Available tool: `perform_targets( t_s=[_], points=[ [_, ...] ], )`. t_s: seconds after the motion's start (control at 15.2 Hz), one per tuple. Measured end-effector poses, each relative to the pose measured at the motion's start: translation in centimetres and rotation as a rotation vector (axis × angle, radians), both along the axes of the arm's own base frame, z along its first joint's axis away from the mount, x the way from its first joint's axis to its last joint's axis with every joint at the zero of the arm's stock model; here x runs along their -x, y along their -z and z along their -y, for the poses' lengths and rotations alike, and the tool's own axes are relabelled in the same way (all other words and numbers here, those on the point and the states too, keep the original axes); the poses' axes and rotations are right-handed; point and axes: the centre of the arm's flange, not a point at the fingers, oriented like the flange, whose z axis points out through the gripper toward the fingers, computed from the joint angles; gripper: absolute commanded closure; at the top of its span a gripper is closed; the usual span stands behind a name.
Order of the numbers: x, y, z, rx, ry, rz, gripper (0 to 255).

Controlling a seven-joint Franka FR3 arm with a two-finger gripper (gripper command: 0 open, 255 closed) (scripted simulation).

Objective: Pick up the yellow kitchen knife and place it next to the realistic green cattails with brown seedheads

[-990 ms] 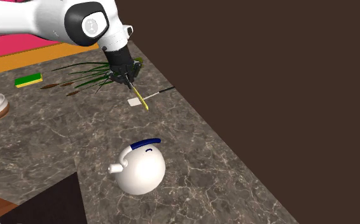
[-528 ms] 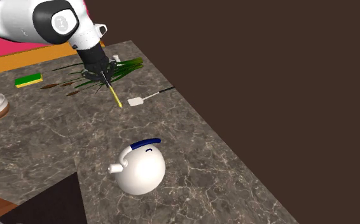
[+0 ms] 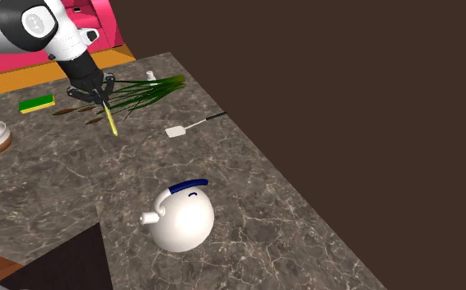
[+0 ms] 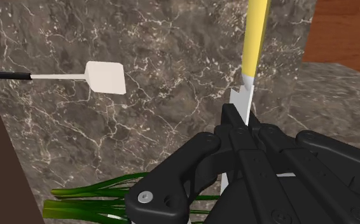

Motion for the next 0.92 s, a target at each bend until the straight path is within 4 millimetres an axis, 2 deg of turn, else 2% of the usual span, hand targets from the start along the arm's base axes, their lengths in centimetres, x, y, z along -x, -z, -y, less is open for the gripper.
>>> perform_targets(
  t_s=[0.4,0.53,0.92],
  points=[
    [5.2,0.1,-5.9,0.000,0.000,0.000,255],
    [5.9,0.7,-6.5,0.000,0.001,0.000,255],
    [6.3,3.8,-6.9,0.000,0.001,-0.001,255]
  ],
)
